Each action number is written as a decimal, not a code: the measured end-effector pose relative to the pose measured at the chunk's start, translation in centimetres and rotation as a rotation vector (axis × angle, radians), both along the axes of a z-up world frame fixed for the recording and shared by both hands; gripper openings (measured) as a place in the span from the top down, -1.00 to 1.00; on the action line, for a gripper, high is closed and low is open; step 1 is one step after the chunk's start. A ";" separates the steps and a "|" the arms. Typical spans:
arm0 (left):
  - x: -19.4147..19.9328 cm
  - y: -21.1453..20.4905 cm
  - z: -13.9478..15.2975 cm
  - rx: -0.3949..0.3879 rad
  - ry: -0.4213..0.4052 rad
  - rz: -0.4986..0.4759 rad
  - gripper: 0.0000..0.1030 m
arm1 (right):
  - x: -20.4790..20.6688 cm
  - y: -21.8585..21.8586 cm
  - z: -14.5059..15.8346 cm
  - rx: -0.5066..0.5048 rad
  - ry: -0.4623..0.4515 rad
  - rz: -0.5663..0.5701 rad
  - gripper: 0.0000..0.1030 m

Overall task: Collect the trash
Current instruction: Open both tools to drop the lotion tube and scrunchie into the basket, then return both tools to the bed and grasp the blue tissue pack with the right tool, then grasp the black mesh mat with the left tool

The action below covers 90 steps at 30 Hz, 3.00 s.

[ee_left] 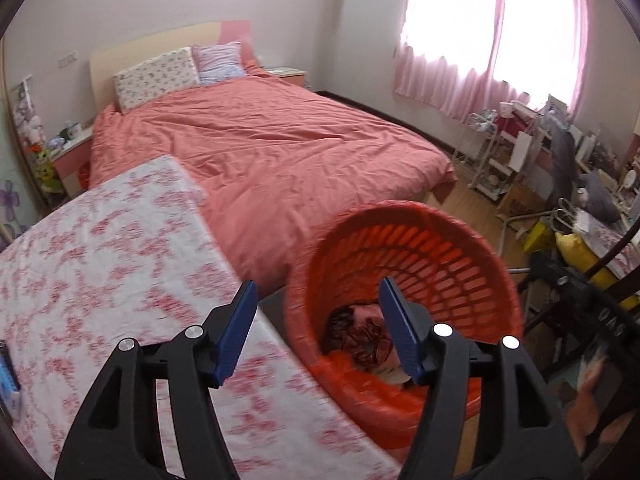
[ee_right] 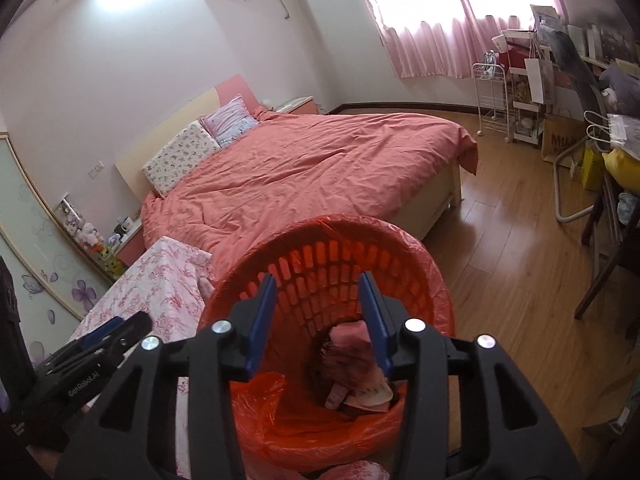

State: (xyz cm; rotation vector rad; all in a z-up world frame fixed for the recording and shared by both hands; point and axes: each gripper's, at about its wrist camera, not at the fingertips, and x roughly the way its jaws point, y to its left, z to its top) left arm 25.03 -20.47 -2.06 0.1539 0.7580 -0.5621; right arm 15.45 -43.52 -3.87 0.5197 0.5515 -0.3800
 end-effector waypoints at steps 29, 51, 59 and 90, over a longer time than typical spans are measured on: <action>-1.4 39.0 -2.3 0.164 -0.023 0.719 -0.55 | 7.6 33.0 0.2 -0.206 0.078 0.612 -0.26; -2.9 50.8 -4.7 0.069 0.069 0.914 -0.59 | 14.2 53.4 -4.7 -0.393 0.184 0.917 -0.28; -2.3 49.2 -4.7 0.076 0.071 0.872 -0.59 | 13.9 51.6 -4.7 -0.347 0.204 0.906 0.01; 6.2 33.8 -6.6 0.080 0.121 0.598 0.04 | 14.3 35.9 -5.9 -0.228 0.281 0.548 -0.05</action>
